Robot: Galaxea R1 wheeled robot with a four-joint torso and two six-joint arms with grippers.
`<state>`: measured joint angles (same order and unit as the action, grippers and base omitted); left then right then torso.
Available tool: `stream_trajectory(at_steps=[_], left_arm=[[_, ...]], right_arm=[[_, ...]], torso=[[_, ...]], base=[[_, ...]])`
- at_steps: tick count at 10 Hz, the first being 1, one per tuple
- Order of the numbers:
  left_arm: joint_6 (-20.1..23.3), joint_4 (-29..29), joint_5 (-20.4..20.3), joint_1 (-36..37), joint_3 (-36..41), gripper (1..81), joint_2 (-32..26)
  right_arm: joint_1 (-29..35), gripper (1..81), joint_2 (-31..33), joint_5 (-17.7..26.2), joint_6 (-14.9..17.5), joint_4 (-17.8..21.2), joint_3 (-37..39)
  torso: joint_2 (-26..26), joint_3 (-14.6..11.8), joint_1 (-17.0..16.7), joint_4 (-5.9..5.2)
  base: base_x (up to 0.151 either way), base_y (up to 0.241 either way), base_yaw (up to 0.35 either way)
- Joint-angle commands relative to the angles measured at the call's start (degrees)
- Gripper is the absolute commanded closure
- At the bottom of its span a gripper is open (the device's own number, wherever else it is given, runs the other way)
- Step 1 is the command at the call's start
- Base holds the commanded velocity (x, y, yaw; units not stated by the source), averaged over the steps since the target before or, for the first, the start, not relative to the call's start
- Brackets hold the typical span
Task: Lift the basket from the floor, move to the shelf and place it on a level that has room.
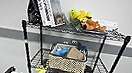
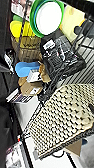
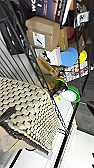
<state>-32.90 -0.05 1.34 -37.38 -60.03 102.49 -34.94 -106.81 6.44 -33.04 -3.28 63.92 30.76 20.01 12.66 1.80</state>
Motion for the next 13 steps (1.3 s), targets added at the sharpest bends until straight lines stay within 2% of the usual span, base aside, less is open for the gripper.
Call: stream_trajectory(at_steps=[1,3,6,7,9,13], left_arm=[[0.4,9.1,-12.3,-12.4,-0.3,1.0,0.4],[0.4,12.0,-15.8,-18.8,-2.4,1.0,2.5],[0.4,16.2,-17.8,-26.6,-6.9,1.0,6.7],[0.5,17.2,-19.7,-29.3,-9.2,1.0,8.7],[0.6,18.1,-20.1,-33.7,-14.4,1.0,12.7],[0.7,18.5,-21.5,-39.1,-28.5,1.0,24.8]], right_arm=[[-4.4,1.0,1.6,-0.7,0.7,-1.0,-1.8],[-7.8,1.0,1.2,-0.7,0.6,-2.3,-1.7],[-14.9,1.0,-2.8,-0.5,0.9,-7.3,1.9],[-18.1,1.0,-5.2,-0.5,0.8,-9.0,4.6],[-23.0,1.0,-9.5,-0.6,1.0,-10.6,11.3],[-28.5,1.0,-19.2,-0.6,1.0,-17.2,22.4]], torso=[[0.0,0.0,0.0,0.0],[0.0,0.0,0.0,0.0],[0.1,-0.1,-0.1,0.0],[0.1,-0.1,-0.1,0.0],[0.1,-0.1,-0.1,0.0],[0.1,-0.1,-0.2,0.0]], base=[[0.0,0.0,0.0],[0.0,0.0,0.0],[0.0,0.0,0.0],[0.0,0.0,0.0],[0.0,0.0,0.0],[0.0,0.0,0.0]])
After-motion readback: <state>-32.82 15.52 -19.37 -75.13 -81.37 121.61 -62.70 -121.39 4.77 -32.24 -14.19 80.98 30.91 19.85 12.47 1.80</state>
